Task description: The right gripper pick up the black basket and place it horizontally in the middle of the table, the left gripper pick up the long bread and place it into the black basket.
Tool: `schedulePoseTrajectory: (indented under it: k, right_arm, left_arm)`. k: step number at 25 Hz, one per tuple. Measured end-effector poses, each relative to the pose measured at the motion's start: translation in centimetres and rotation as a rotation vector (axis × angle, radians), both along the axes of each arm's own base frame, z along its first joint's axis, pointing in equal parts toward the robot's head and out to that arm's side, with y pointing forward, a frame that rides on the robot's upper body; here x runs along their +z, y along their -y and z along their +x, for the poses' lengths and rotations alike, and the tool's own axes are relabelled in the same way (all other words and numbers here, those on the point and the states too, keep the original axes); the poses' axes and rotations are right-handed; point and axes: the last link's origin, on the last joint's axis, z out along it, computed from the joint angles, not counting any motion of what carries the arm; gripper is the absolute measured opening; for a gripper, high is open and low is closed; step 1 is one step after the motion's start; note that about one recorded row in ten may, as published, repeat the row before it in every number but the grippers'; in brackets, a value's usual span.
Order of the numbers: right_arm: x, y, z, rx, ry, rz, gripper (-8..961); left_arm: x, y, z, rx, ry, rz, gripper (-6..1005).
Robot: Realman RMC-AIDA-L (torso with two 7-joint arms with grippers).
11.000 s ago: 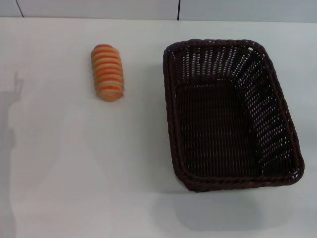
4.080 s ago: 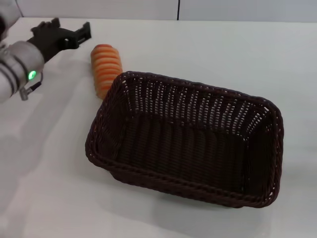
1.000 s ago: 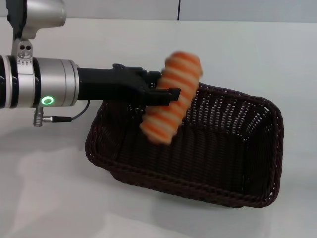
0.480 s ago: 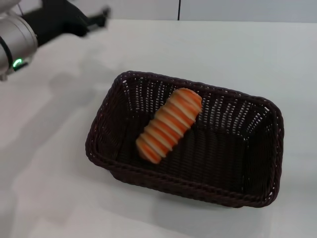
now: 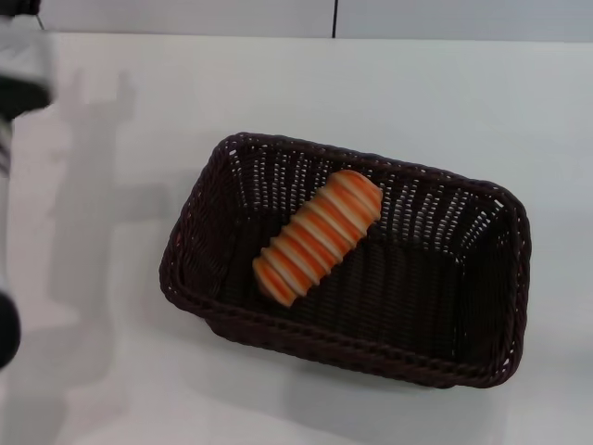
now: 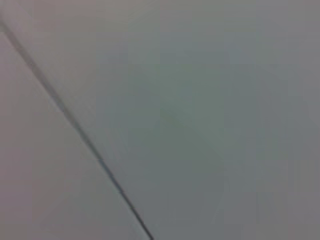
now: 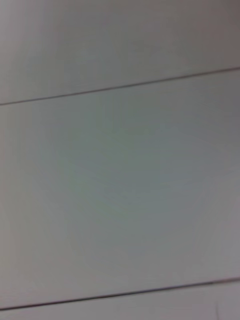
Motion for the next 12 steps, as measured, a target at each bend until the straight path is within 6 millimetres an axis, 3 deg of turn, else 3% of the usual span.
schedulePoseTrajectory:
  k: [2,6,9,12]
  right_arm:
    - [0.2,1.1,1.4,0.001,0.008,0.075,820]
    - [0.3,2.2,2.1,0.012,0.074,0.141,820]
    - [0.5,2.8,3.0,-0.019,0.089,0.181,820]
    - [0.6,3.1,3.7,-0.057,0.076,0.214,819]
  left_arm:
    - [0.1,0.7,-1.7,-0.074,0.158,-0.006,848]
    - [0.7,1.2,-5.7,-0.120,0.406,-0.037,849]
    - [0.9,1.6,-8.2,-0.072,0.514,-0.034,850]
    - [0.8,2.1,-9.4,-0.028,0.515,-0.026,850]
